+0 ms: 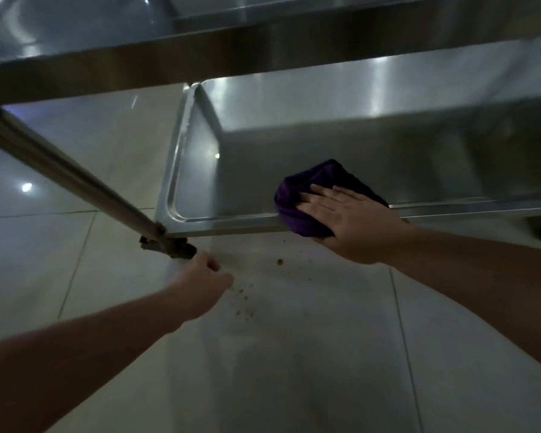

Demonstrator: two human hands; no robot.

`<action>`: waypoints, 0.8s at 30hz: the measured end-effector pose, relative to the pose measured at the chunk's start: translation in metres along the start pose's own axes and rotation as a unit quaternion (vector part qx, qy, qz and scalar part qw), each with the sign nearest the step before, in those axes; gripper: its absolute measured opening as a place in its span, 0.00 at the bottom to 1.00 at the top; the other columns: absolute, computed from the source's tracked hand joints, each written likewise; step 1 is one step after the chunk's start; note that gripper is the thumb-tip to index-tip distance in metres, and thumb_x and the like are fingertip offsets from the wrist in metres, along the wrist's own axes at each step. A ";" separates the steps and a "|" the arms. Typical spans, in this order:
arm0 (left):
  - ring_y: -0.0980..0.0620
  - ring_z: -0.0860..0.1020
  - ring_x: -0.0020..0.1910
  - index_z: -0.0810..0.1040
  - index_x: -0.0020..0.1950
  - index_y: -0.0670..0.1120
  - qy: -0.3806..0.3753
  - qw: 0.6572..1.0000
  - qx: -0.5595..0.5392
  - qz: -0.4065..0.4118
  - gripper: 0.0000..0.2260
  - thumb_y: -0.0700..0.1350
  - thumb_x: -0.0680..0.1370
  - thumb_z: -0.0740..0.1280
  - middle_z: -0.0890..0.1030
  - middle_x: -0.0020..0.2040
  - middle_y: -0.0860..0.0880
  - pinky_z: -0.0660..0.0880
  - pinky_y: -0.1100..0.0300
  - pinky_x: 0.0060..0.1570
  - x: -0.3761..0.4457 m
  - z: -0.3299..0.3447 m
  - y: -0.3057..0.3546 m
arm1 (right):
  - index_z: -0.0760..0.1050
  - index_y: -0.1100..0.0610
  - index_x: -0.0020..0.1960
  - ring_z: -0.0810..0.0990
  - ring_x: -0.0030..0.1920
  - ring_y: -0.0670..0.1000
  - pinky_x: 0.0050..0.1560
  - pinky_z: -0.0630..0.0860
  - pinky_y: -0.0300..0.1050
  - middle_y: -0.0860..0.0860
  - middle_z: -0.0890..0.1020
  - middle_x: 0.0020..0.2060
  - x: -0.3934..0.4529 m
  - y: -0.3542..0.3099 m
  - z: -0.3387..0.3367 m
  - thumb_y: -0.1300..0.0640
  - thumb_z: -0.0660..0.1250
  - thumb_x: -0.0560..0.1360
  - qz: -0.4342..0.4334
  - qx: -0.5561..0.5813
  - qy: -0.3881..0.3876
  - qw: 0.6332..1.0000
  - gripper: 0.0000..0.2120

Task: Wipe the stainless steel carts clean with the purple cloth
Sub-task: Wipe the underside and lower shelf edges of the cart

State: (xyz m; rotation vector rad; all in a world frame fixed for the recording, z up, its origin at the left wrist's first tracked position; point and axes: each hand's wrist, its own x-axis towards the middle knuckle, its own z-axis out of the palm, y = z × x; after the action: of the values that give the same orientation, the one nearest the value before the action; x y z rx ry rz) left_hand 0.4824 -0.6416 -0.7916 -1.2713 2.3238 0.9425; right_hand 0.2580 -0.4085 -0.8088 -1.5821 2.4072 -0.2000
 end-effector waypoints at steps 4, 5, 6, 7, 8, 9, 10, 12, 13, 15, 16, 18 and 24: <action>0.55 0.76 0.35 0.73 0.51 0.58 -0.074 0.984 0.109 0.119 0.06 0.54 0.79 0.70 0.78 0.43 0.52 0.71 0.63 0.29 -0.012 0.029 0.056 | 0.46 0.41 0.84 0.43 0.82 0.42 0.80 0.36 0.43 0.40 0.49 0.83 -0.039 0.042 -0.003 0.38 0.51 0.85 0.020 -0.023 0.008 1.000 0.30; 0.56 0.74 0.34 0.73 0.51 0.58 -0.086 0.977 0.126 0.150 0.06 0.54 0.79 0.70 0.77 0.42 0.53 0.70 0.63 0.29 -0.015 0.036 0.069 | 0.46 0.41 0.84 0.43 0.82 0.43 0.80 0.36 0.43 0.40 0.50 0.83 -0.049 0.052 -0.005 0.38 0.51 0.85 0.025 -0.024 0.006 0.999 0.30; 0.57 0.73 0.33 0.72 0.50 0.59 -0.091 0.970 0.139 0.180 0.06 0.54 0.79 0.69 0.76 0.41 0.55 0.70 0.64 0.30 -0.017 0.043 0.082 | 0.46 0.41 0.84 0.43 0.82 0.43 0.80 0.37 0.44 0.40 0.50 0.83 -0.058 0.061 -0.007 0.37 0.51 0.84 0.029 -0.023 0.004 0.999 0.30; 0.58 0.72 0.33 0.72 0.51 0.59 -0.092 0.963 0.146 0.206 0.07 0.54 0.78 0.70 0.75 0.41 0.55 0.69 0.64 0.31 -0.020 0.049 0.094 | 0.46 0.41 0.84 0.43 0.82 0.43 0.81 0.39 0.45 0.41 0.50 0.83 -0.067 0.070 -0.009 0.37 0.50 0.84 0.031 -0.023 0.002 0.999 0.31; 0.58 0.72 0.33 0.72 0.51 0.59 -0.091 0.957 0.147 0.231 0.07 0.54 0.77 0.70 0.75 0.41 0.55 0.68 0.63 0.32 -0.022 0.055 0.105 | 0.46 0.41 0.84 0.44 0.82 0.44 0.81 0.40 0.47 0.41 0.51 0.83 -0.077 0.079 -0.011 0.36 0.50 0.84 0.036 -0.025 0.001 0.999 0.31; 0.58 0.72 0.34 0.72 0.52 0.60 -0.092 0.951 0.147 0.256 0.08 0.53 0.77 0.70 0.76 0.42 0.55 0.69 0.62 0.34 -0.025 0.060 0.116 | 0.46 0.41 0.84 0.44 0.82 0.44 0.81 0.41 0.47 0.42 0.51 0.83 -0.086 0.088 -0.013 0.35 0.49 0.83 0.043 -0.031 0.000 0.999 0.31; 0.58 0.73 0.35 0.72 0.53 0.60 -0.092 0.943 0.148 0.283 0.09 0.53 0.76 0.70 0.76 0.43 0.56 0.69 0.61 0.35 -0.027 0.064 0.126 | 0.46 0.41 0.84 0.44 0.82 0.44 0.81 0.41 0.47 0.42 0.51 0.83 -0.096 0.098 -0.014 0.35 0.49 0.83 0.050 -0.038 0.001 0.998 0.32; 0.57 0.75 0.40 0.72 0.56 0.60 -0.085 0.928 0.147 0.333 0.11 0.52 0.76 0.70 0.75 0.47 0.57 0.72 0.60 0.40 -0.032 0.073 0.144 | 0.46 0.42 0.84 0.44 0.82 0.44 0.80 0.39 0.45 0.42 0.51 0.83 -0.118 0.117 -0.017 0.33 0.45 0.83 0.065 -0.049 0.005 0.997 0.32; 0.57 0.75 0.42 0.72 0.57 0.60 -0.077 0.919 0.145 0.359 0.12 0.51 0.77 0.70 0.74 0.49 0.58 0.73 0.59 0.43 -0.034 0.078 0.152 | 0.45 0.41 0.84 0.44 0.82 0.44 0.79 0.38 0.45 0.42 0.52 0.83 -0.129 0.127 -0.018 0.32 0.44 0.83 0.075 -0.049 0.005 0.996 0.32; 0.57 0.73 0.48 0.73 0.61 0.57 -0.049 0.899 0.150 0.410 0.14 0.49 0.77 0.70 0.72 0.53 0.59 0.73 0.57 0.51 -0.037 0.089 0.168 | 0.46 0.42 0.83 0.44 0.82 0.43 0.79 0.38 0.45 0.43 0.53 0.83 -0.152 0.147 -0.022 0.31 0.42 0.83 0.096 -0.044 0.006 0.994 0.32; 0.57 0.72 0.52 0.74 0.63 0.55 -0.035 0.887 0.159 0.432 0.15 0.48 0.77 0.70 0.72 0.55 0.58 0.71 0.57 0.56 -0.039 0.094 0.176 | 0.46 0.42 0.83 0.45 0.82 0.43 0.79 0.39 0.45 0.43 0.53 0.83 -0.162 0.156 -0.024 0.31 0.43 0.82 0.106 -0.042 0.008 0.993 0.32; 0.52 0.71 0.61 0.73 0.66 0.53 -0.017 0.863 0.190 0.468 0.18 0.50 0.77 0.70 0.71 0.60 0.55 0.69 0.54 0.65 -0.039 0.105 0.193 | 0.48 0.42 0.83 0.47 0.82 0.44 0.80 0.42 0.46 0.42 0.55 0.83 -0.182 0.173 -0.026 0.31 0.43 0.82 0.123 -0.044 0.011 0.991 0.33; 0.51 0.66 0.73 0.68 0.74 0.53 0.032 0.835 0.212 0.507 0.23 0.57 0.81 0.64 0.66 0.71 0.55 0.64 0.52 0.72 -0.034 0.147 0.240 | 0.50 0.45 0.83 0.48 0.82 0.44 0.80 0.45 0.46 0.43 0.57 0.82 -0.224 0.215 -0.030 0.30 0.40 0.82 0.168 -0.052 0.017 0.984 0.34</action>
State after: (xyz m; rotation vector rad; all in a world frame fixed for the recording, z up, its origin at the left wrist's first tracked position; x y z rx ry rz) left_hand 0.2961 -0.4280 -0.7848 0.2000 3.0126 0.5297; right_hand 0.1449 -0.1176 -0.8042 -1.1906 2.7020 -0.0364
